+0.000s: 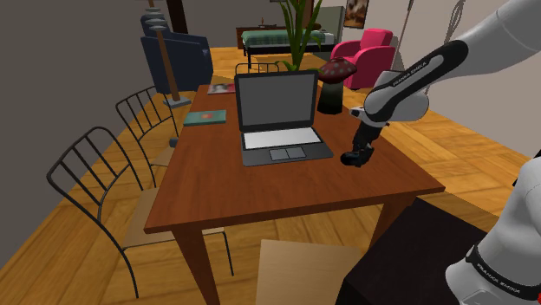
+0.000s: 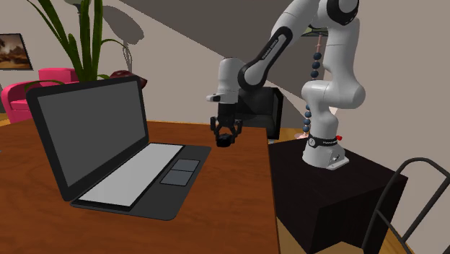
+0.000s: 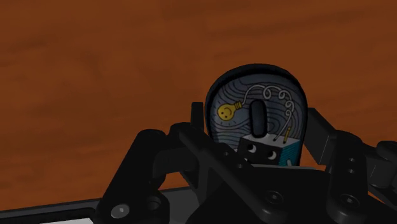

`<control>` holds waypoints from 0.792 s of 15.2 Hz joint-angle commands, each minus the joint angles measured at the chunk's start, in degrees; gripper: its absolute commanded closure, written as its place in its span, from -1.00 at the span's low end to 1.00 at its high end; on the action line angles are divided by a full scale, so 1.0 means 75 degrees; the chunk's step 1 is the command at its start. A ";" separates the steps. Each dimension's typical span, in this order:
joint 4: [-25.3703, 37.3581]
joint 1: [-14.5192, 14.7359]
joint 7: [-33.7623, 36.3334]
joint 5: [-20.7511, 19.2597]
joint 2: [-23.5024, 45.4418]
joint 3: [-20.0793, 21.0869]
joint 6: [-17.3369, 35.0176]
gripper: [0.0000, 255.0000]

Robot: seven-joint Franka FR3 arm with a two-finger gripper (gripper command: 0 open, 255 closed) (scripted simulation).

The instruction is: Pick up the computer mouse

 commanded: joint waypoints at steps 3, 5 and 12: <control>0.0072 -0.0092 0.0378 -0.0464 -0.0429 0.0045 -0.0416 1.00; 0.0133 -0.0137 0.0532 -0.0644 -0.0615 0.0080 -0.0631 1.00; 0.0409 -0.0278 0.0955 -0.1107 -0.1190 0.0224 -0.1401 1.00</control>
